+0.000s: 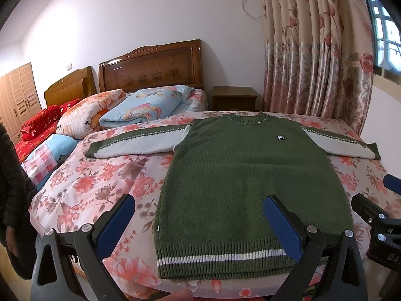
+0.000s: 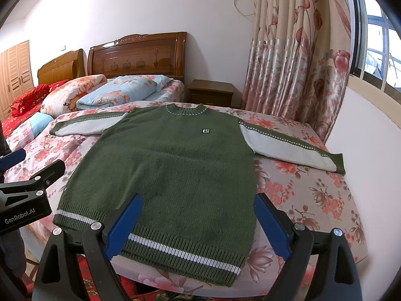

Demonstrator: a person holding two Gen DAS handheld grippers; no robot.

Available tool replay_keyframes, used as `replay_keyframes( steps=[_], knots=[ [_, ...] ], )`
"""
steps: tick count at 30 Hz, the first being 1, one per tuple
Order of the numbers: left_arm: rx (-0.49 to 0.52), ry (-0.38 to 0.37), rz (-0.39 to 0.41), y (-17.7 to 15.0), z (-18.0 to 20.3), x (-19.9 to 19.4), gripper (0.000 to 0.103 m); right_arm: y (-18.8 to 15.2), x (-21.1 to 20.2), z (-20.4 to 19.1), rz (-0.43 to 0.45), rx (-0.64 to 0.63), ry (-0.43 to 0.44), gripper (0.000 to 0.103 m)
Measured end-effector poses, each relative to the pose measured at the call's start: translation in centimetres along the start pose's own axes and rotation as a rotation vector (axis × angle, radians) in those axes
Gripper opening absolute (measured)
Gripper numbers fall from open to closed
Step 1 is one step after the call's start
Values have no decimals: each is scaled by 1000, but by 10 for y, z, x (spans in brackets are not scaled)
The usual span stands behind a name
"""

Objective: Fold small clothes

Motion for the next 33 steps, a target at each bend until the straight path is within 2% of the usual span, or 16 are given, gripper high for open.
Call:
replay_keyframes(
  steps=[33],
  knots=[
    [-8,-1,-14,-6,-2,5,103,-2,3,-4,-17,2,10,92]
  ],
)
Point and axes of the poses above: each gripper's, at about its wrist camera, not at the fingertips, and x roughly the way its jaws point, z to its right, y to its top, the point moved 9 cm from there along x, roughly the way its jaws point, and after that the axes turned 1 degree about -x, right-handed, at the moved point
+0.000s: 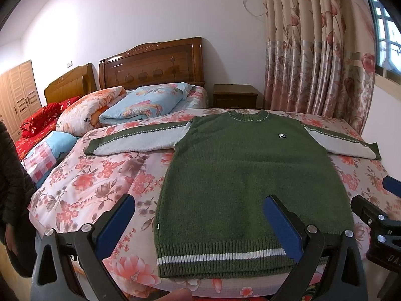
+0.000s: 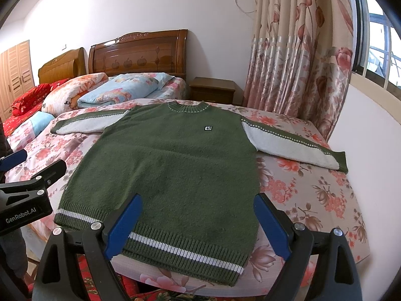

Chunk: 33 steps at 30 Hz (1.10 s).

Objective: Fold small clothes

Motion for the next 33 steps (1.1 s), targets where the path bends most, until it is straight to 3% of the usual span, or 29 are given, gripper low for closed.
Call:
replay_keyframes(
  steps=[18,24,30,33],
  knots=[
    [-25,8,-62,-7,-12,18,103,-7,13,6,-28,29,13,92],
    [-73,77,-83,-9,-50,38,103,-19,57,25,-127,113,38,91],
    [-188,178,-92,-3,-115,70,103,-19,88,65,-173,212,-10,90],
    [-185,220,-117,-2,-134,90,103,-16,98,79,-187,218,-40,90]
  ],
)
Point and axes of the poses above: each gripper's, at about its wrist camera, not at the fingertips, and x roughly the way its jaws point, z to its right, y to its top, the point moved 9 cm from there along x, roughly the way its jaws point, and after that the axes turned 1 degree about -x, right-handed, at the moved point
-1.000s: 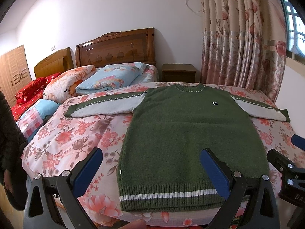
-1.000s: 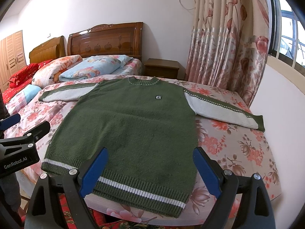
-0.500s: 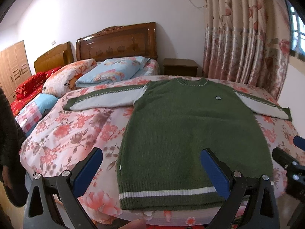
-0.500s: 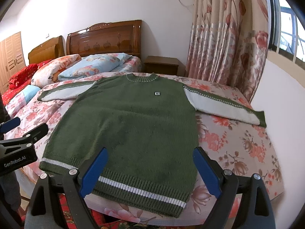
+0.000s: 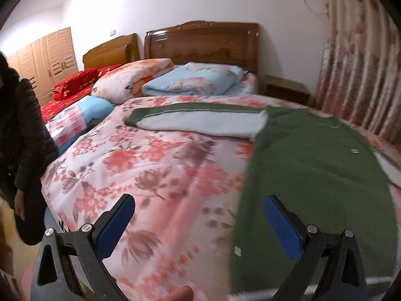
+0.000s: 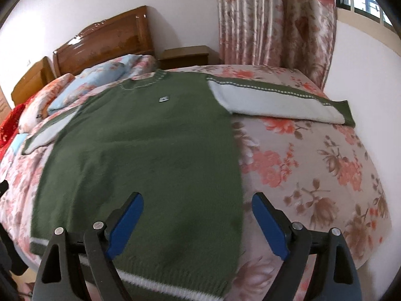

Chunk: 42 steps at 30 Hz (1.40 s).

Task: Fold small clothes
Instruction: 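Grasp the white sleeve cuff with the right gripper and fold it across the sweater body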

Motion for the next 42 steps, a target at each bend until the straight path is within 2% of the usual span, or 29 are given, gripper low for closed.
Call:
replay_keyframes(
  steps=[12,14,16,18,22,25,27,29,31,32,34,37,42],
  knots=[
    [53,118,-87,23,-24,98,103,45,39,89,8,95,-153,89],
    [68,129,-89,26,-30,112,103,50,49,112,13,112,-182,89],
    [80,148,-104,28,-41,129,103,49,61,141,-20,132,-244,88],
    [65,158,-110,33,-55,142,103,46,68,168,-42,170,-288,85],
    [29,191,-102,53,-94,172,103,41,77,229,-69,272,-378,85],
    [27,228,-111,67,-124,201,103,42,85,255,-54,329,-378,83],
    [-2,245,-144,73,-146,221,103,45,89,270,-43,355,-385,83],
    [-42,234,-163,76,-161,234,103,49,92,279,-29,372,-382,83],
    [-84,182,-186,76,-172,247,103,51,93,282,-17,380,-379,84],
    [-115,132,-201,75,-176,252,103,53,94,281,-14,376,-378,84],
    [-159,85,-198,74,-184,256,103,54,95,281,-2,368,-373,85],
    [-144,93,-192,74,-182,258,103,55,97,281,4,364,-369,88],
    [-149,90,-182,76,-181,260,103,57,104,280,-16,357,-355,103]
  ],
)
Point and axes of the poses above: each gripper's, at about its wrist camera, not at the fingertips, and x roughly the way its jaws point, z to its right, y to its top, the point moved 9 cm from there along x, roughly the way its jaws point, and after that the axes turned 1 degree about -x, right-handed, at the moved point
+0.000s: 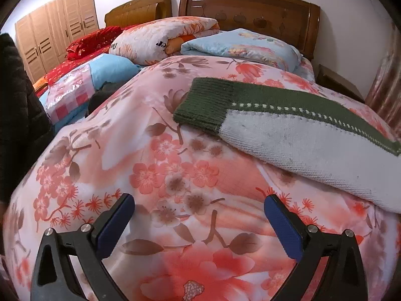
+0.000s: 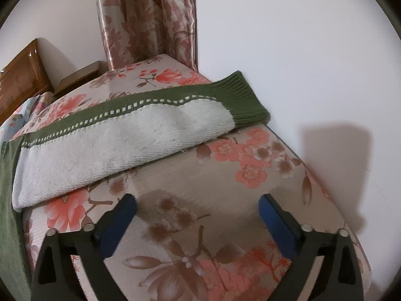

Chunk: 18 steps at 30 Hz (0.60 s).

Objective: Fold small clothes

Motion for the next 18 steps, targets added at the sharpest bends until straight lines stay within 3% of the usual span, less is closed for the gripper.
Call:
replay_keyframes(
  steps=[5,7,9,11,14,18],
  knots=[
    [4,-5,-15,-3,0,-1,103,1,-3,0,-24,0,68,101],
    [12,6,-81,-3,1,-2,103,7,-10,6,8,111,180,99],
    [-47,2,-136,-1,9,-13,103,13,-10,15,26,219,240,98],
    [-21,-105,-42,6,52,-47,103,21,-6,20,38,265,239,96],
    [115,-245,80,3,139,-100,103,33,3,21,55,276,185,91],
    [340,-474,130,-32,285,-160,103,49,12,13,60,307,172,88]
  ],
)
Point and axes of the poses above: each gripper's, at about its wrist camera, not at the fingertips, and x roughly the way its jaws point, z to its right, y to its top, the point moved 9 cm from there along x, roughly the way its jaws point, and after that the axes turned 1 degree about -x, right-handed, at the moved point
